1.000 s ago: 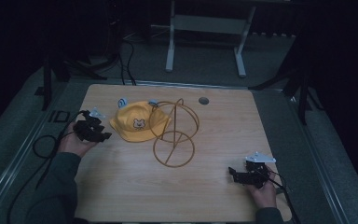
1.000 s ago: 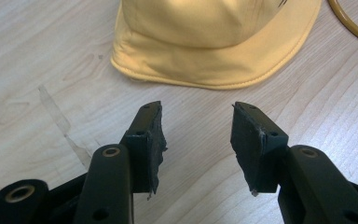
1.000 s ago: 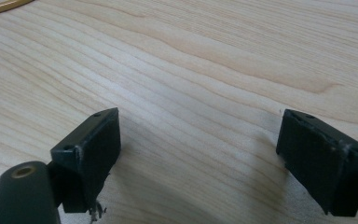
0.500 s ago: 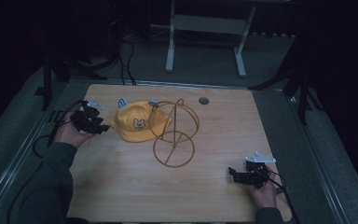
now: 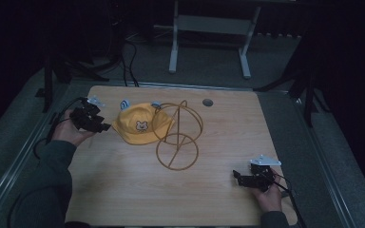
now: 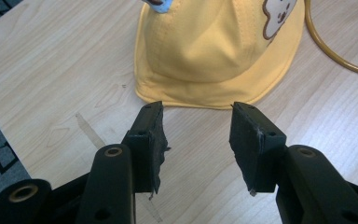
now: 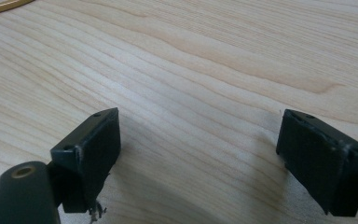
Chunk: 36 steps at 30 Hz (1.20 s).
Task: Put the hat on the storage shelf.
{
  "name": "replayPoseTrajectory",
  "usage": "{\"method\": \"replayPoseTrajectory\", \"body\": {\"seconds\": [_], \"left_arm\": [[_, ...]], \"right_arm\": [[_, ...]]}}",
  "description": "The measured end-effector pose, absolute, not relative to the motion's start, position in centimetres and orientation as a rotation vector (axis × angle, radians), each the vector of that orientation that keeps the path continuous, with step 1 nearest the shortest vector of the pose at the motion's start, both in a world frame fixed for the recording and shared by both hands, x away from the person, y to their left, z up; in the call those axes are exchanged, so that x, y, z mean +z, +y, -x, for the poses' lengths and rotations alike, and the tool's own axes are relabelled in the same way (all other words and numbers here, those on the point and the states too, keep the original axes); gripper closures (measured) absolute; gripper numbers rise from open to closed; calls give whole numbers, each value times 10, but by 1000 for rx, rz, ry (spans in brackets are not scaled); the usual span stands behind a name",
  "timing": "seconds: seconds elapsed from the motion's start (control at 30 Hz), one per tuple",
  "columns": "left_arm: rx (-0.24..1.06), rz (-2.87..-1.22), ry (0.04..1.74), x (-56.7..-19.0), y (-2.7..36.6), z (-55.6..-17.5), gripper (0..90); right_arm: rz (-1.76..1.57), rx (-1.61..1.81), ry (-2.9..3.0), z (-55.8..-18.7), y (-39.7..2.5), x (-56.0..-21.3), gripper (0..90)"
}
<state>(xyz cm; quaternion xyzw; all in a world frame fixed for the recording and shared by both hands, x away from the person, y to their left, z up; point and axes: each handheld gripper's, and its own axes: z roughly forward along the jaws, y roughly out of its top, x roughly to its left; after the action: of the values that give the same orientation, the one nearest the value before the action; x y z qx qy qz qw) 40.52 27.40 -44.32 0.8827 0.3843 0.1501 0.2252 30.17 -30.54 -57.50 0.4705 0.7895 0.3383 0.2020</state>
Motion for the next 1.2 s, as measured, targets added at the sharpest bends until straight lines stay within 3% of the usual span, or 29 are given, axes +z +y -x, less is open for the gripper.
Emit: {"method": "replayPoseTrajectory", "body": {"seconds": [1.2], "left_arm": [[348, -2560, 1017, -414, 253, -431, 555]], "right_arm": [[-1313, 945, 2205, -302, -305, -575, 136]]}}
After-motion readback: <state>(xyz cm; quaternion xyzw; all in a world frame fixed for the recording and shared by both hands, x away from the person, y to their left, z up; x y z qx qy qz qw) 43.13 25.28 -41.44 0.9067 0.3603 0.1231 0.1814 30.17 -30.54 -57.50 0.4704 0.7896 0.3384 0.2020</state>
